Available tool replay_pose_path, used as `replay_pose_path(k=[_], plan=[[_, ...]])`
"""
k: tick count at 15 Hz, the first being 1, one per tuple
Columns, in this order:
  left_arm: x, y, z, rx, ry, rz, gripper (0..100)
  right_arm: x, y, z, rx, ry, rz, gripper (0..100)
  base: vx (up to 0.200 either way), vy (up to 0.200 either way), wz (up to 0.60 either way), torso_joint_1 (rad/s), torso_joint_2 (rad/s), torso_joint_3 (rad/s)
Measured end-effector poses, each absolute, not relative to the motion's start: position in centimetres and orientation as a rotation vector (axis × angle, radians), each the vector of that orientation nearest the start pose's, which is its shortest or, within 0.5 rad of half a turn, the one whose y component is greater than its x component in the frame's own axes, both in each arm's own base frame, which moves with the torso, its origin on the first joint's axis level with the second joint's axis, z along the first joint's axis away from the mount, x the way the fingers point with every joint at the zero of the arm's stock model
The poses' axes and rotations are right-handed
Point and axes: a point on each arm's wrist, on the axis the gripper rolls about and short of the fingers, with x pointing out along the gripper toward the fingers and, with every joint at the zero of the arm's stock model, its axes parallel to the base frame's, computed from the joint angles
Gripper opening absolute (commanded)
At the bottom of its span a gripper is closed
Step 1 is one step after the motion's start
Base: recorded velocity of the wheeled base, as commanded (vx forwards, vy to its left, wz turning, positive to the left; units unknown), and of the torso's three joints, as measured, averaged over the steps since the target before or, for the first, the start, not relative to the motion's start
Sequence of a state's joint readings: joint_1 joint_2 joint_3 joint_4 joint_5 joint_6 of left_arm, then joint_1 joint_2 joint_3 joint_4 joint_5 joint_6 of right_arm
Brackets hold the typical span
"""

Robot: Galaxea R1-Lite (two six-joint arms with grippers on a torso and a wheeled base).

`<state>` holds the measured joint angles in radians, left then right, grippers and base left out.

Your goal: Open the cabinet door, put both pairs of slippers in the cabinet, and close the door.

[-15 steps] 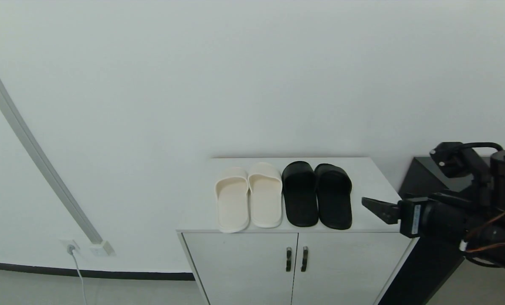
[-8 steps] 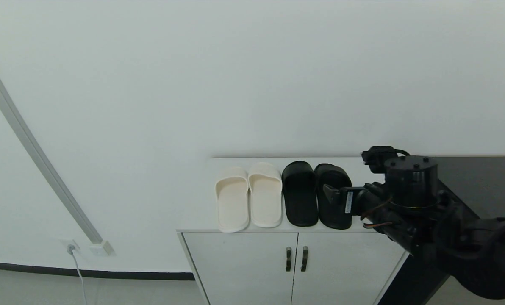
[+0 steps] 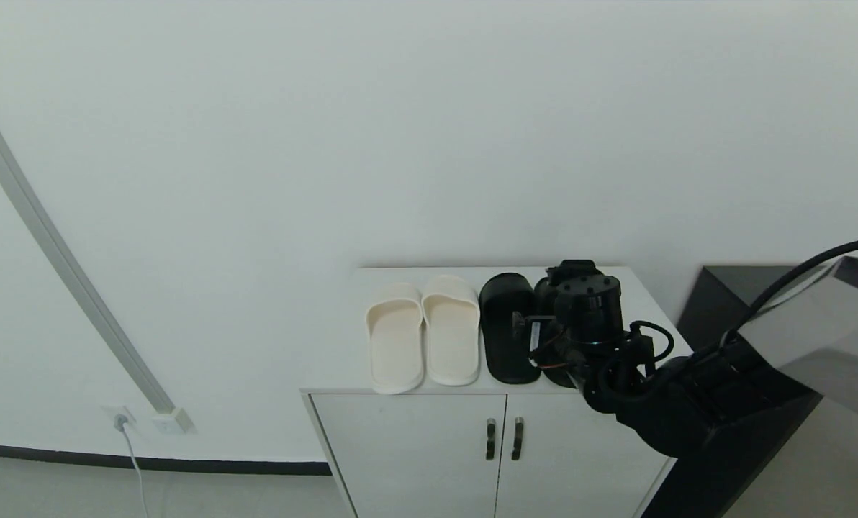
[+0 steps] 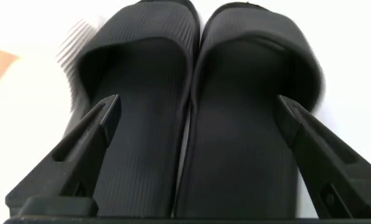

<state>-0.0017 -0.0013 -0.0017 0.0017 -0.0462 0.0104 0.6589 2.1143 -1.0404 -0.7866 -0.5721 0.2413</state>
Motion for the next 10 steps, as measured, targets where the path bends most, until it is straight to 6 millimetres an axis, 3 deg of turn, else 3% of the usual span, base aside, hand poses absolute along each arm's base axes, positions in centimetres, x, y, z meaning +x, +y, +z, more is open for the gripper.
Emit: replay_pose_path(k=[10], plan=[[-2.3,-0.1,7.6,0.011,-0.002,-0.048,0,38.2,25.4,9.4,0.047,0.230,-0.012,100,0.000,0.000,0.00,0.000,0.00,0.000]])
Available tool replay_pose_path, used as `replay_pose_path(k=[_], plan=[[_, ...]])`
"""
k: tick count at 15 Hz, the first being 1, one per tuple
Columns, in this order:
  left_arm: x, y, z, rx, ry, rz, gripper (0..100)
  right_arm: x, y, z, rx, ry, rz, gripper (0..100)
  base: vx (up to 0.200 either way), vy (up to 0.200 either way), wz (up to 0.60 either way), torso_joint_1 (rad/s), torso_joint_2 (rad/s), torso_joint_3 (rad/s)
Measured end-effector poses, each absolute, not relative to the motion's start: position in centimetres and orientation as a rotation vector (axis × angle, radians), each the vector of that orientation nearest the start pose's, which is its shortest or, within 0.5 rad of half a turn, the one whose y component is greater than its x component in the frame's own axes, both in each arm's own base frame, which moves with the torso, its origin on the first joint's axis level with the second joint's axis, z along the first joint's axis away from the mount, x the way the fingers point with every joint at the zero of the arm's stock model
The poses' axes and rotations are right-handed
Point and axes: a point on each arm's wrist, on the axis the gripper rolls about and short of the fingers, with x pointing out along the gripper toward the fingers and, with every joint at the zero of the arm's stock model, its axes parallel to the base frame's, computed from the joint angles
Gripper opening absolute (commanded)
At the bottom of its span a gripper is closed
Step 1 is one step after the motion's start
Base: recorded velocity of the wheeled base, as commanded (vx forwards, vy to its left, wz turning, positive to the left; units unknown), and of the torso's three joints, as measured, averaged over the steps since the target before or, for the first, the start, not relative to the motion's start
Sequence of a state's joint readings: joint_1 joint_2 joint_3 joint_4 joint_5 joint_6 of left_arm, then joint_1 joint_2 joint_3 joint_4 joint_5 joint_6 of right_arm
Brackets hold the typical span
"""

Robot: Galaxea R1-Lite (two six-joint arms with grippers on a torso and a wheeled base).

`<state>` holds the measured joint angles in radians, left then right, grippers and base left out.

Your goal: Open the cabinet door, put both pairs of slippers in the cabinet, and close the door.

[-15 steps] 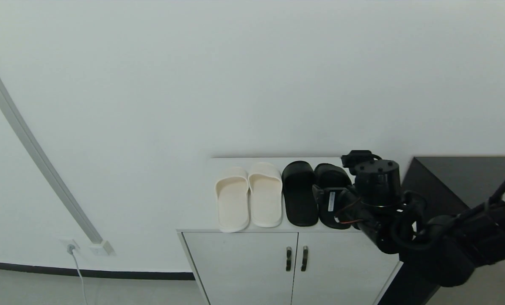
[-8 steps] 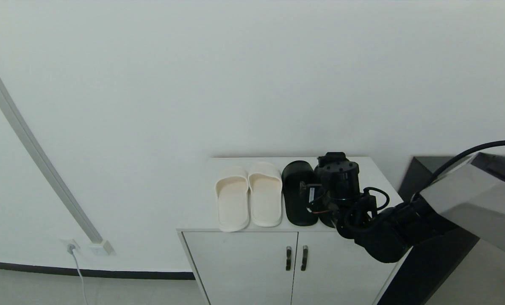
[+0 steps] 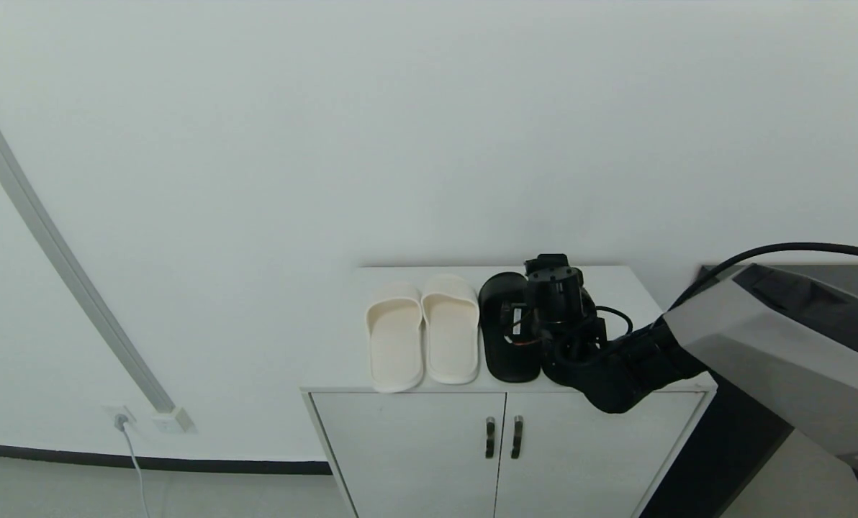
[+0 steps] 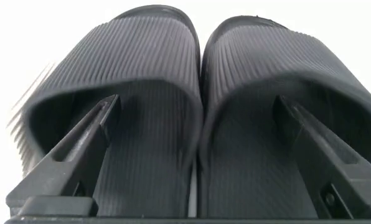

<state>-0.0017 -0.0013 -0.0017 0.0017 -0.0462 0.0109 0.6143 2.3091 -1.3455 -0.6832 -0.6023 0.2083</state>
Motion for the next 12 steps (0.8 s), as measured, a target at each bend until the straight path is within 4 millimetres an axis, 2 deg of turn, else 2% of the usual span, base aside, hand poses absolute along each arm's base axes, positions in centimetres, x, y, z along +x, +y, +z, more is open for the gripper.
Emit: replay_pose_path(k=[1,2,7,12], plan=[[-2.31,-0.10,7.58,0.011,-0.002,-0.048,0,38.60,25.44,9.32,0.050,0.225,-0.018,100,0.000,0.000,0.00,0.000,0.00,0.000],[-2.31,-0.10,7.57,0.011,-0.002,-0.048,0,38.92,25.52,9.26,0.054,0.220,-0.020,0,0.000,0.000,0.00,0.000,0.00,0.000],[-2.31,-0.10,7.57,0.010,-0.002,-0.048,0,39.33,25.57,8.73,0.050,0.223,-0.034,0,0.000,0.000,0.00,0.000,0.00,0.000],[-2.31,-0.10,7.57,0.011,-0.002,-0.047,0,39.08,25.40,9.08,0.047,0.218,-0.055,0,0.000,0.000,0.00,0.000,0.00,0.000]])
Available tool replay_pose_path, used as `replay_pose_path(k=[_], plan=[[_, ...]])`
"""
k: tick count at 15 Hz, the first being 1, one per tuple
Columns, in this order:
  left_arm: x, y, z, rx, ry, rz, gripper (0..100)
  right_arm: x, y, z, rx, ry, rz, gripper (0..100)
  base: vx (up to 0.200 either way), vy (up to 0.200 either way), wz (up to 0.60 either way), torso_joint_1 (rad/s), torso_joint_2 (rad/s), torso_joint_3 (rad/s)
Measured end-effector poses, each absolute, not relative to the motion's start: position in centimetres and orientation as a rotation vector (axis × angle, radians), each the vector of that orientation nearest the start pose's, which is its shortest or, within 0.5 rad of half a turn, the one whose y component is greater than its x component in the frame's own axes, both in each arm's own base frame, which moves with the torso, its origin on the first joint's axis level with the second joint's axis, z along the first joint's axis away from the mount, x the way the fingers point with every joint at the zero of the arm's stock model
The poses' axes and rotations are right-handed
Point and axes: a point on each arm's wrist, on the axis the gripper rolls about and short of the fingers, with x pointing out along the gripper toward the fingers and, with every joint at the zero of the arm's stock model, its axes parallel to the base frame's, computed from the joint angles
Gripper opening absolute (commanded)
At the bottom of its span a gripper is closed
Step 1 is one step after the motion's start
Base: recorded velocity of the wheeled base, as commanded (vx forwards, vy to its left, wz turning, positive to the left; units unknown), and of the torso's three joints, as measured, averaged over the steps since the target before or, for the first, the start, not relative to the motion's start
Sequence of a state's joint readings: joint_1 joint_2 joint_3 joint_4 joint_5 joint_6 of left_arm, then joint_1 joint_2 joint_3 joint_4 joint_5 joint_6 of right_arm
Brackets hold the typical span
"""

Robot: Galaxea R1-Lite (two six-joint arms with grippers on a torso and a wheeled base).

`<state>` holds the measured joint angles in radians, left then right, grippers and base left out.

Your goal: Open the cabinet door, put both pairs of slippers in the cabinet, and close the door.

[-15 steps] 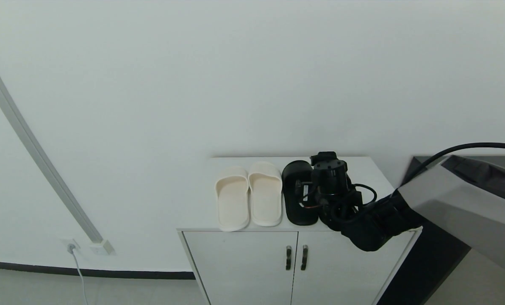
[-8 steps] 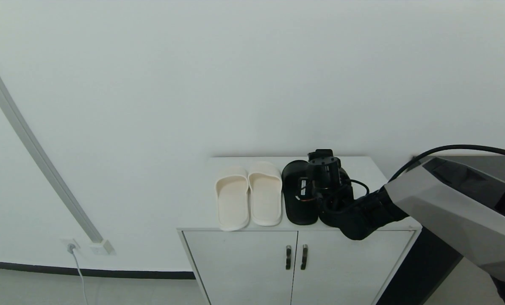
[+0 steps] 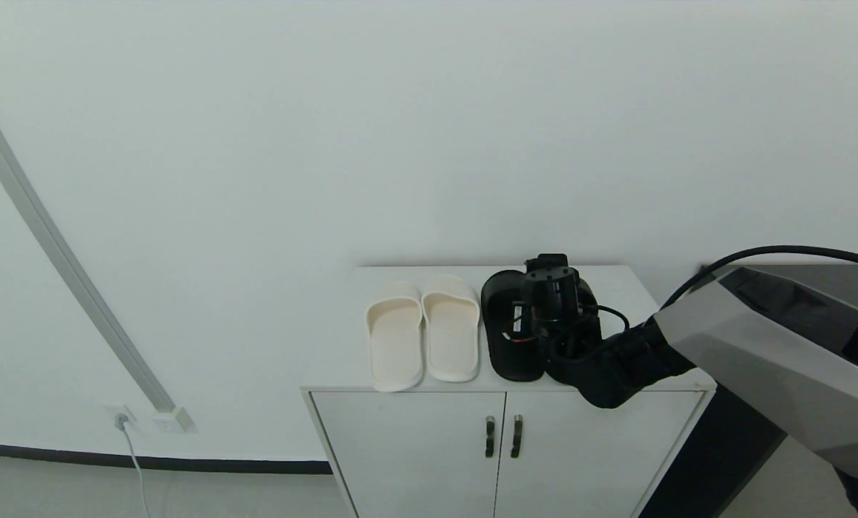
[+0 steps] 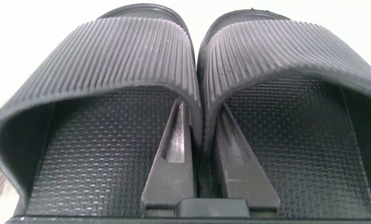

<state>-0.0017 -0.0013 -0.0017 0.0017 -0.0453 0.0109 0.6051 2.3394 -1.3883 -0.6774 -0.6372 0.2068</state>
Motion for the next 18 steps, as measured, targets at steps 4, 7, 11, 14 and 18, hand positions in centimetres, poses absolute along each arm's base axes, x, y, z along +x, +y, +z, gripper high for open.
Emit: replay_pose_path(k=[4,7,11,14,18], plan=[[-2.3,-0.1,7.6,0.011,-0.002,-0.046,0,36.9,24.2,10.9,0.018,0.221,-0.034,0,0.000,0.000,0.00,0.000,0.00,0.000],[-2.3,-0.1,7.6,0.010,-0.001,-0.045,0,33.0,22.6,12.9,-0.005,0.212,0.062,0,0.000,0.000,0.00,0.000,0.00,0.000],[-2.3,-0.1,7.6,0.010,-0.001,-0.042,0,26.3,20.3,15.5,-0.040,0.206,0.297,0,0.000,0.000,0.00,0.000,0.00,0.000],[-2.3,-0.1,7.6,0.008,-0.001,-0.042,0,21.1,19.0,16.7,-0.050,0.221,0.530,0,0.000,0.000,0.00,0.000,0.00,0.000],[-2.3,-0.1,7.6,0.006,-0.001,-0.044,0,18.1,17.9,17.2,-0.046,0.250,0.683,0,0.000,0.000,0.00,0.000,0.00,0.000]])
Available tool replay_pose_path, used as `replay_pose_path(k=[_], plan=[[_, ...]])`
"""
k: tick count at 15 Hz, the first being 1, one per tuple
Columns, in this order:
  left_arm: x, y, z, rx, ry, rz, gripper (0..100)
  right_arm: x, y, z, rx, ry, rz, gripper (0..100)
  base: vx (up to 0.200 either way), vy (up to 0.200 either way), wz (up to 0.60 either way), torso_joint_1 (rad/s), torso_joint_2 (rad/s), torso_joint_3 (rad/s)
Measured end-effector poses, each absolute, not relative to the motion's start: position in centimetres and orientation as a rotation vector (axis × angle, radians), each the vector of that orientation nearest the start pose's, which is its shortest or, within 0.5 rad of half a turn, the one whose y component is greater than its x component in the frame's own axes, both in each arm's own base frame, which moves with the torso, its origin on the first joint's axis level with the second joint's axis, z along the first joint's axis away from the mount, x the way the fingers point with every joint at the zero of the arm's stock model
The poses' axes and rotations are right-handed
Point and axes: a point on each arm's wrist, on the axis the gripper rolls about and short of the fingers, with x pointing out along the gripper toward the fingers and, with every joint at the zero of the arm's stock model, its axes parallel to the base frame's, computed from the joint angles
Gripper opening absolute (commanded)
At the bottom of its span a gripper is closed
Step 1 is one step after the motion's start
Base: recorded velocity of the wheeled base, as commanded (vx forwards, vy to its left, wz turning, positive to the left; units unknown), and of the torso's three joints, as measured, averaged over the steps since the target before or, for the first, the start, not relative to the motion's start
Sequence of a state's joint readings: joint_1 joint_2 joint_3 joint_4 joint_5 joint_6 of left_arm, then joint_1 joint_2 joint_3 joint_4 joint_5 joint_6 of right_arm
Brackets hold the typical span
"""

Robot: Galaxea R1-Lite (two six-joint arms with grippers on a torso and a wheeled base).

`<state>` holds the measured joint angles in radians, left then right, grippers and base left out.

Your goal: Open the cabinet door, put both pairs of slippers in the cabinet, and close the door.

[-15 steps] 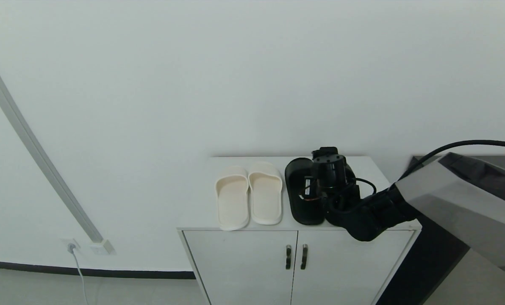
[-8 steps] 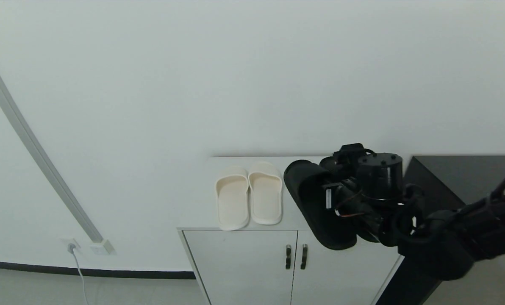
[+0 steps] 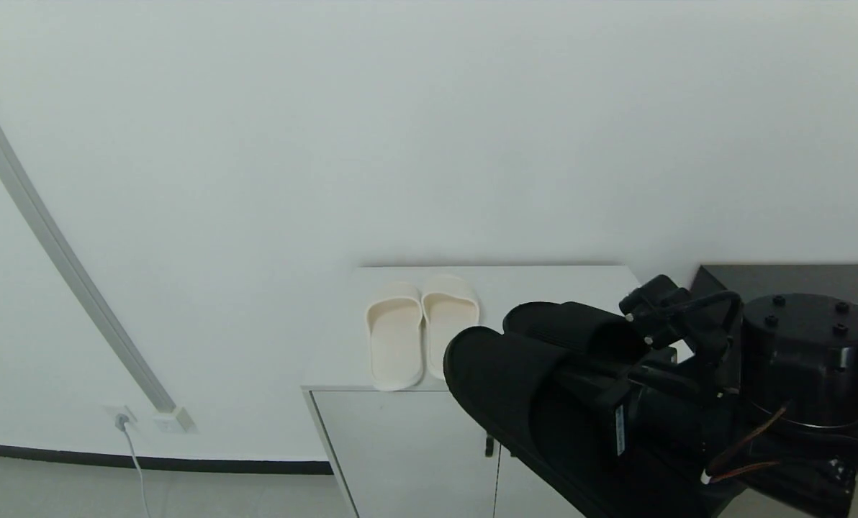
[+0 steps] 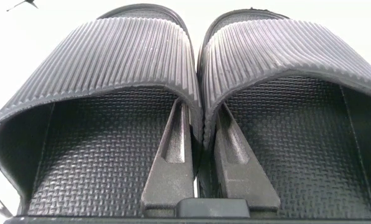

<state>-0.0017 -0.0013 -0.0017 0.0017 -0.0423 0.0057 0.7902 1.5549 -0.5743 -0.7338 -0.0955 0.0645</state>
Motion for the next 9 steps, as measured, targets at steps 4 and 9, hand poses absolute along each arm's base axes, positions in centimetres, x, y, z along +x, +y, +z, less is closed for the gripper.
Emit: replay_pose_path(k=[4,9], plan=[[-2.30,-0.09,7.57,0.006,-0.001,-0.044,0,17.50,17.56,17.19,-0.046,0.252,0.704,0,-0.100,0.000,0.00,-0.001,0.00,0.001],[-2.30,-0.09,7.57,0.006,-0.001,-0.043,0,17.23,17.40,17.01,-0.048,0.256,0.724,0,-0.160,0.000,0.00,0.000,0.00,0.003]])
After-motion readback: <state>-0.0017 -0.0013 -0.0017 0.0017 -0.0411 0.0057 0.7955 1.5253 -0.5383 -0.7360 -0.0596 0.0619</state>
